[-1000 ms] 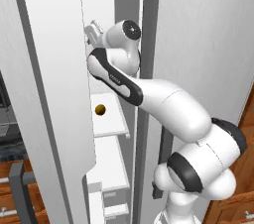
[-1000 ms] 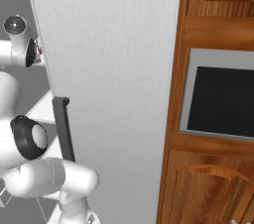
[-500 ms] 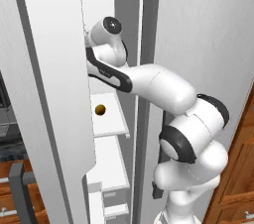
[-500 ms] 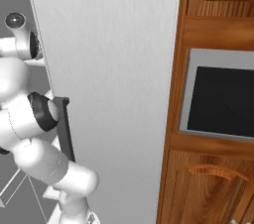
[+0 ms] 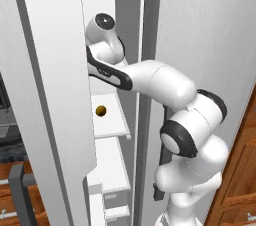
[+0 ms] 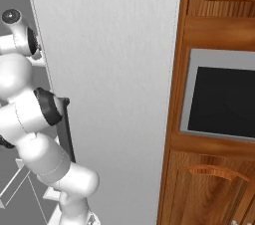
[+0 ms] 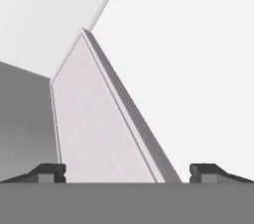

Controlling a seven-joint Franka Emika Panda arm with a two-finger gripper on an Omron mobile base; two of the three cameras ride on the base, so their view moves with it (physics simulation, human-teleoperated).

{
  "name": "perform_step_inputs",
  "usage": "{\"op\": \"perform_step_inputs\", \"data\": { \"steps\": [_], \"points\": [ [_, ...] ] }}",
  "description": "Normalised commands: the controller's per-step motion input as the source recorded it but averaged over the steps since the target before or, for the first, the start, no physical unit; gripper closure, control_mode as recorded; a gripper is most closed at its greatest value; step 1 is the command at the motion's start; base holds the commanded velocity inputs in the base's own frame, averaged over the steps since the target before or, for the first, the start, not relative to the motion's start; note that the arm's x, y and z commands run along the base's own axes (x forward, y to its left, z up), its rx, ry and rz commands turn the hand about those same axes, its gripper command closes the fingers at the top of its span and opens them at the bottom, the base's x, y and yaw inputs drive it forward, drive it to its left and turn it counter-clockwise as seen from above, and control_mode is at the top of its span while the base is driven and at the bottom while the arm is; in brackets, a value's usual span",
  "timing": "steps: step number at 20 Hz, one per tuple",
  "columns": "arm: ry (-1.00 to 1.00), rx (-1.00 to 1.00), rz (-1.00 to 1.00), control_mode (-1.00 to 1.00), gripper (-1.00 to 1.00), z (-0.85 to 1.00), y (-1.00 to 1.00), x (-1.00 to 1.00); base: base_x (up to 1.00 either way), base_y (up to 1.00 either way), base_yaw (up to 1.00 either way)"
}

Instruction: Open the freezer door, pick up the ice cube tray from the freezer, and place it on the dining counter.

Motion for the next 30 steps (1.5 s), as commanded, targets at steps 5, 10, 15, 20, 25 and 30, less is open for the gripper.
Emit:
{"op": "perform_step_inputs", "data": {
  "steps": [5, 10, 15, 20, 25, 30],
  "points": [
    [0.00, 0.00, 0.00, -1.00, 1.00, -0.42, 0.22, 0.10, 0.00, 0.00, 0.00],
    [0.00, 0.00, 0.00, -1.00, 1.00, -0.13, 0.22, 0.01, 0.00, 0.00, 0.00],
    [0.00, 0.00, 0.00, -1.00, 1.00, 0.00, 0.04, 0.00, 0.00, 0.00, 0.00],
    [0.00, 0.00, 0.00, -1.00, 1.00, 0.05, 0.00, -0.24, 0.00, 0.00, 0.00],
    [0.00, 0.00, 0.00, -1.00, 1.00, 0.00, 0.00, -0.40, 0.00, 0.00, 0.00],
    [0.00, 0.00, 0.00, -1.00, 1.00, 0.01, 0.00, -0.44, 0.00, 0.00, 0.00]
  ]
}}
